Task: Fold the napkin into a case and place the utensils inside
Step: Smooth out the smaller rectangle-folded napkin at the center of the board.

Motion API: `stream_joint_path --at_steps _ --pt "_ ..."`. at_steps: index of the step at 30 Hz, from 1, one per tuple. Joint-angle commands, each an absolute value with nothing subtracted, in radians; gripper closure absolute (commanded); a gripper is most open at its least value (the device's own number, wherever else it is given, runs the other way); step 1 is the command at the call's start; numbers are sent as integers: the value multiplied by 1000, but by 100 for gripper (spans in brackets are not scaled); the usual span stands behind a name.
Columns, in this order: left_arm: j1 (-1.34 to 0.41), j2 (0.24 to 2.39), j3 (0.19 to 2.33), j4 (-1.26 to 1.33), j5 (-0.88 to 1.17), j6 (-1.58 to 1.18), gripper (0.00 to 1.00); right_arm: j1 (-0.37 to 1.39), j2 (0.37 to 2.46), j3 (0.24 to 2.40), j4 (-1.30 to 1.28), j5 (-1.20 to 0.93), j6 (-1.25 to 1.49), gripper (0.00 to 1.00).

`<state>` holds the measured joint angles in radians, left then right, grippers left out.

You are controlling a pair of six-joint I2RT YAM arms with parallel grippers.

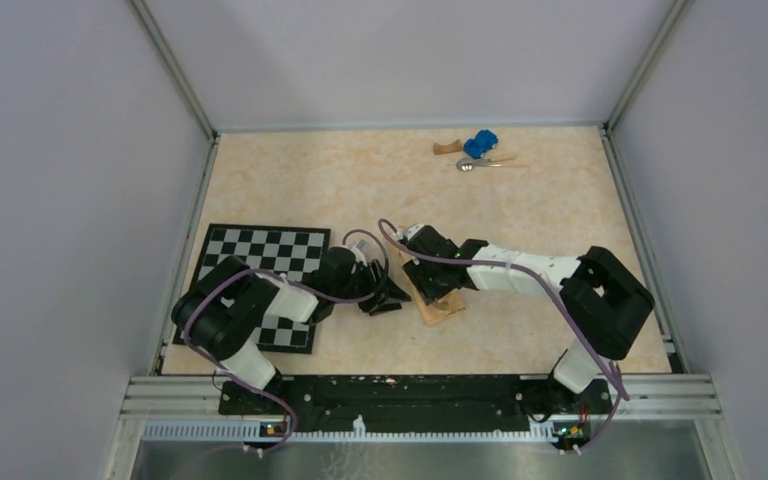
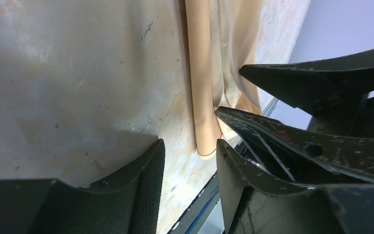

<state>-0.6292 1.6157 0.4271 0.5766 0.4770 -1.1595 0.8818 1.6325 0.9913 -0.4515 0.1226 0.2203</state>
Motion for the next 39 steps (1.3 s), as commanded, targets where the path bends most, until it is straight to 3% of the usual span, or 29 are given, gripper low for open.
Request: stream_joint_path --at_steps 1,8,21,25,39 --pt "-633 1642 431 659 467 -1181 51 911 1669 1009 -410 192 216 53" --pt "-641 1681 451 660 459 -1177 55 922 1679 976 -361 215 235 56" --pt "-681 1758 448 736 441 -1211 64 922 1658 989 -357 212 278 99" --pt "-683 1765 442 749 429 -1221 65 922 1618 996 -368 170 301 100" --pt "-707 1829 429 831 414 -1256 89 922 1580 989 -335 25 425 100"
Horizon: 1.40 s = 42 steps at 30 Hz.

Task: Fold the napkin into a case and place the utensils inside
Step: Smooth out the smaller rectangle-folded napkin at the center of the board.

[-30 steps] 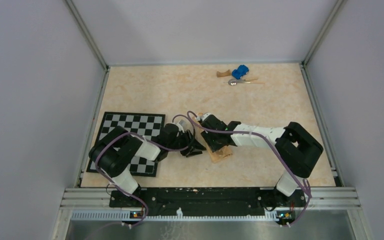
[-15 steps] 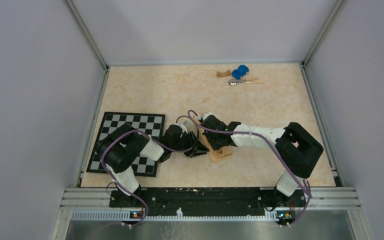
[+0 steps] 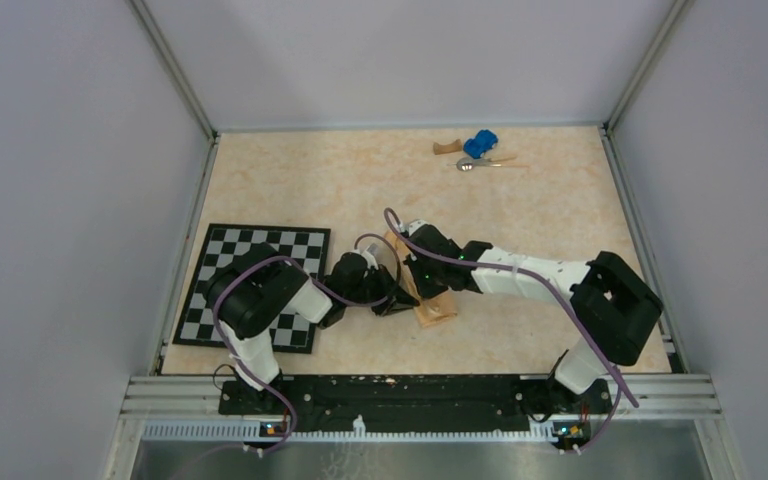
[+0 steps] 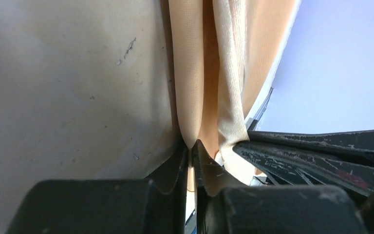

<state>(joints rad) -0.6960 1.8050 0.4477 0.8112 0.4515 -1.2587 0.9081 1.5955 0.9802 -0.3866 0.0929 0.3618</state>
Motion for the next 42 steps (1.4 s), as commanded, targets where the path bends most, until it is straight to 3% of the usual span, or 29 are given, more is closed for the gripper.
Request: stream_joint_path --at_steps 1,12,16,22,27,31,36,42 --pt "-707 1829 429 833 410 -1257 90 921 1591 983 -322 13 441 100" --pt "-711 1789 416 799 382 -1239 92 855 1635 848 -123 -23 572 100" --pt "-710 1756 392 781 378 -1223 83 837 1634 812 -75 -33 575 100" --pt "-669 1603 346 636 360 -1121 62 820 1631 781 -63 -26 561 100" --pt "-582 1398 370 405 337 -1013 57 810 1625 762 -47 -35 553 100" --pt "-519 1300 449 229 300 -921 58 810 1626 762 -33 -54 553 100" --pt "-488 1320 503 212 334 -923 57 810 1613 787 -53 -52 557 100" --pt "-580 1456 406 455 388 -1054 61 810 1567 826 -81 -72 573 100"
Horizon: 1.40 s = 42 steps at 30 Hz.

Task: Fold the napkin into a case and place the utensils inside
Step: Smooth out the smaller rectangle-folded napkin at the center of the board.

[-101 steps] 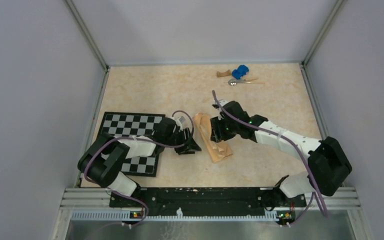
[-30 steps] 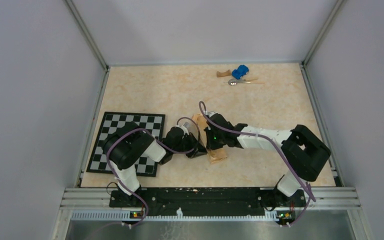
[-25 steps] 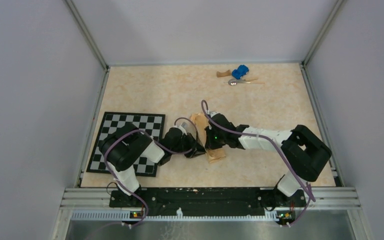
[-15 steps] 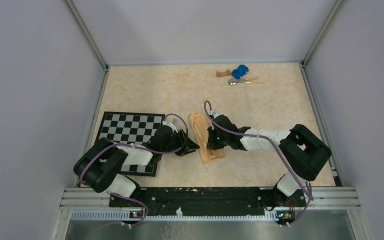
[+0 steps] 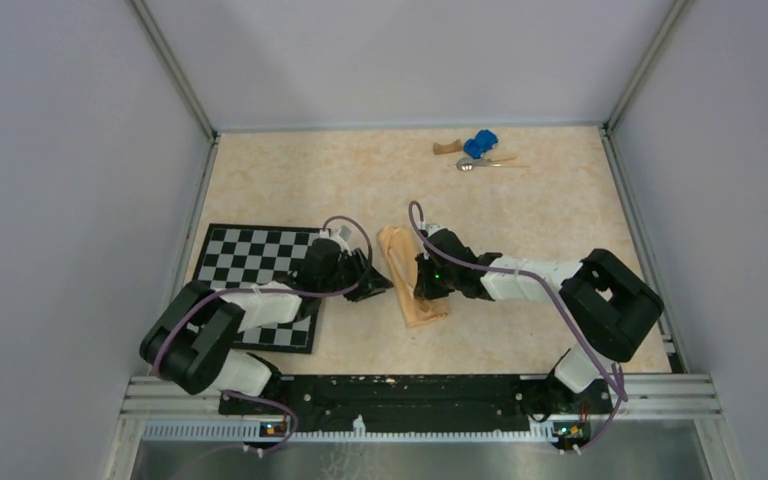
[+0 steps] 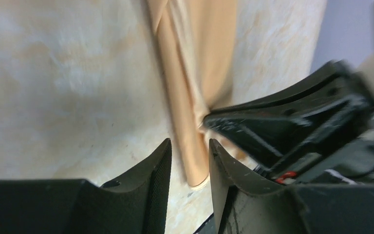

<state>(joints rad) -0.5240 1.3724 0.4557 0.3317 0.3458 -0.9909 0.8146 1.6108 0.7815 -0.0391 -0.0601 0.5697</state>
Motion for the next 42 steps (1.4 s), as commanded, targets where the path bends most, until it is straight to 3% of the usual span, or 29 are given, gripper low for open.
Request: stream_joint_path --at_steps 1,7,17,25,42 --pt "-598 1484 405 474 383 -1064 63 810 1562 829 -83 -76 575 100" --pt "-657 1629 428 564 366 -1097 81 810 1556 835 -83 -92 583 100" --pt "-706 1667 420 599 325 -1132 100 811 1550 824 -44 -145 624 100" --pt "-716 1659 409 591 298 -1141 100 810 1521 815 -29 -154 654 100" --pt "-735 1628 369 576 260 -1143 98 796 1681 704 171 -154 678 100"
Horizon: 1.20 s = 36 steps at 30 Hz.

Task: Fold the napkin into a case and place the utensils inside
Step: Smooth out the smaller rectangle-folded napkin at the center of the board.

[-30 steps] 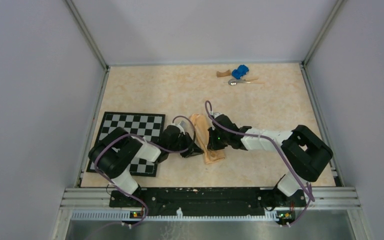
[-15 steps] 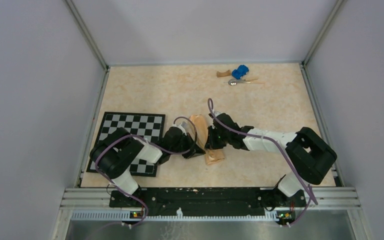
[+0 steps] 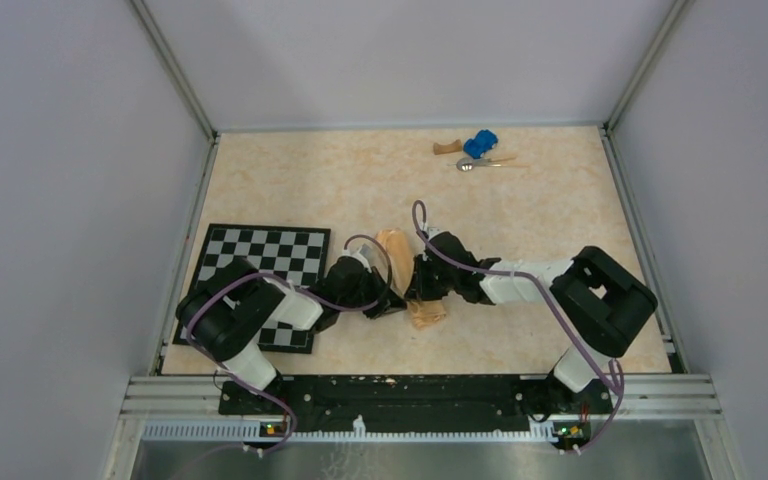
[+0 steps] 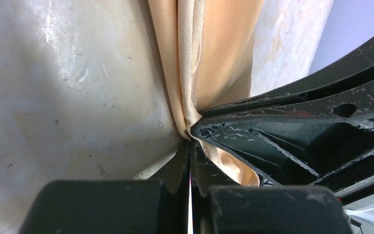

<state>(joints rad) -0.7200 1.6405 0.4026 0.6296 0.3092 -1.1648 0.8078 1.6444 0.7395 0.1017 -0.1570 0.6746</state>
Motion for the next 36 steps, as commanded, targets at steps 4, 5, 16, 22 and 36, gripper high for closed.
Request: stream_joint_path --at_steps 4,5,16,22,36 --pt "-745 1606 357 566 256 -1121 88 785 1710 680 202 -156 675 100" --pt "-746 1594 353 561 256 -1111 85 782 1716 674 209 -155 674 100" --pt "-692 1265 350 210 197 -905 82 761 1733 649 224 -185 622 100" --pt "-513 1110 444 144 291 -800 86 760 1722 642 232 -215 601 100" --pt "-460 1736 851 321 489 -787 100 762 1656 668 185 -244 575 100"
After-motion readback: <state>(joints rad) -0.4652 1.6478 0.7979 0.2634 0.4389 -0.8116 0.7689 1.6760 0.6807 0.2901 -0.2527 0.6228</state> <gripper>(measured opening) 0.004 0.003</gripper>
